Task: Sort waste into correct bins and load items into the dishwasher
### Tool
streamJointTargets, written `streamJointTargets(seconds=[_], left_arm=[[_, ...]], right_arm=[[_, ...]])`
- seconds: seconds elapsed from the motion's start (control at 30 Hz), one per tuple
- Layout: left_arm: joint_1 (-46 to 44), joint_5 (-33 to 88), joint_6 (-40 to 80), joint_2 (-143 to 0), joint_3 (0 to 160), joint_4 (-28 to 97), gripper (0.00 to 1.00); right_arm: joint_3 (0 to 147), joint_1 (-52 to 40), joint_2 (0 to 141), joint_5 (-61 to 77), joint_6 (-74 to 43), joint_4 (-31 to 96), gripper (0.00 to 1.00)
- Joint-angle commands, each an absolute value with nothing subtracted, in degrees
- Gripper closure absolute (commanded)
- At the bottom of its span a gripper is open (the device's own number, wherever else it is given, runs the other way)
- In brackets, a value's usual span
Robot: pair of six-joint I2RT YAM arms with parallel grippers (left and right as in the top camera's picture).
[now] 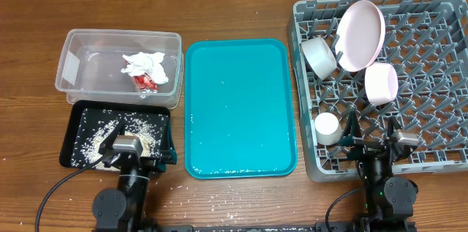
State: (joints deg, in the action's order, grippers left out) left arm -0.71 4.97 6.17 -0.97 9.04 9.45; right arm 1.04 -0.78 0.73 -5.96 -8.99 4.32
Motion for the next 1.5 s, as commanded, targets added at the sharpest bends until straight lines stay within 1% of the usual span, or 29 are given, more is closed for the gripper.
streamJointTargets(seconds=[0.0, 0.07, 1.47], left_arm=[[-0.30, 5.39, 6.00, -0.16, 3.81, 6.15, 0.00], [-0.30, 5.43, 6.00, -0.16, 0.60, 3.25, 0.00], [-0.30, 4.49, 5.98, -0.25, 0.27, 4.03, 0.00]], right_arm=[[0.45, -0.58, 0.16, -5.89, -9.21, 4.10, 0.00], [0.45, -0.58, 0.16, -5.89, -9.23, 4.10, 0.00], [0.45, -0.58, 0.16, -5.89, -9.23, 4.10, 0.00]])
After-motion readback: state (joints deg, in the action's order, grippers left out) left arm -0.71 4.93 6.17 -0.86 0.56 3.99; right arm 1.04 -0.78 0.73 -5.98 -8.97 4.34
